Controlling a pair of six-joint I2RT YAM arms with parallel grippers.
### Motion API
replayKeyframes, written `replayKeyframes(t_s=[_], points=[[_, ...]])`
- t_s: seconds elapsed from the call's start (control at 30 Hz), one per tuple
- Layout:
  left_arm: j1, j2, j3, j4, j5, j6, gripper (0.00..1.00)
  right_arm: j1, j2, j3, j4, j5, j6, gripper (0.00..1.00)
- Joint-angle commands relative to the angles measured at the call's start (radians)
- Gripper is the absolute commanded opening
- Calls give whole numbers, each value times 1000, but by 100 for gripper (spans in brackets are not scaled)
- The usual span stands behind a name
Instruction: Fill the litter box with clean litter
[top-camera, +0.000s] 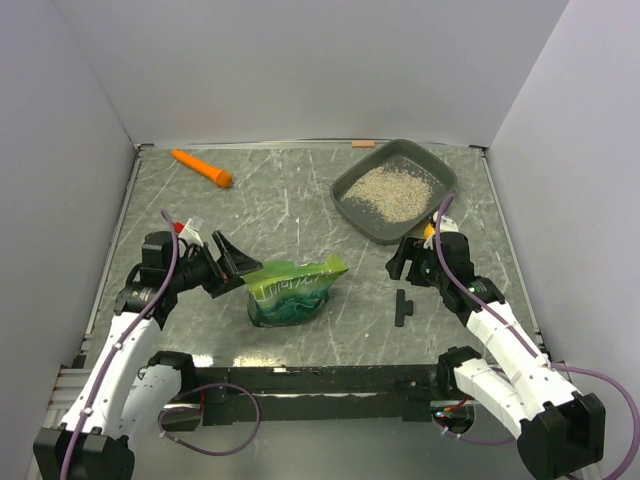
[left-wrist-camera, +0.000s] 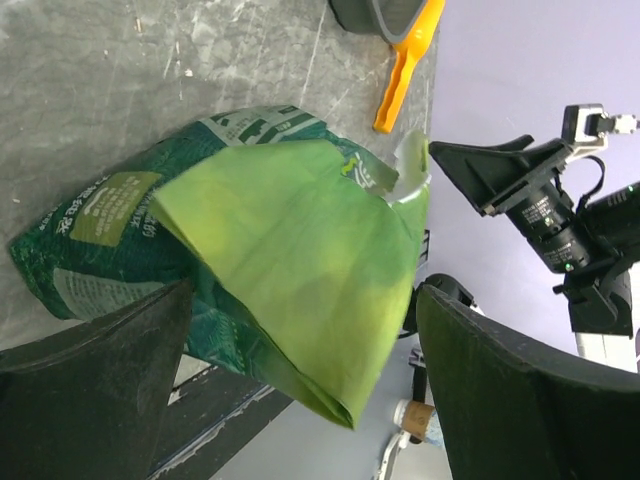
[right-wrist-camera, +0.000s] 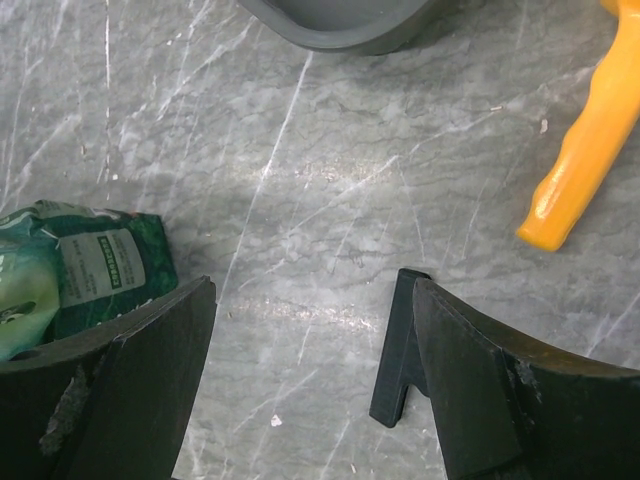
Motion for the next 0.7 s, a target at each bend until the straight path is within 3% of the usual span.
replayKeyframes(t_s=[0.0, 0.27, 0.67], points=[[-2, 46, -33, 116, 29, -49, 97, -5, -23, -4, 60, -12, -12, 86], [-4, 130, -1, 221, 1, -50, 99, -6, -49, -18, 63, -27, -15, 86], [-2, 156, -4, 406, 124, -139, 72, -6, -43, -43, 89, -61, -18, 86]])
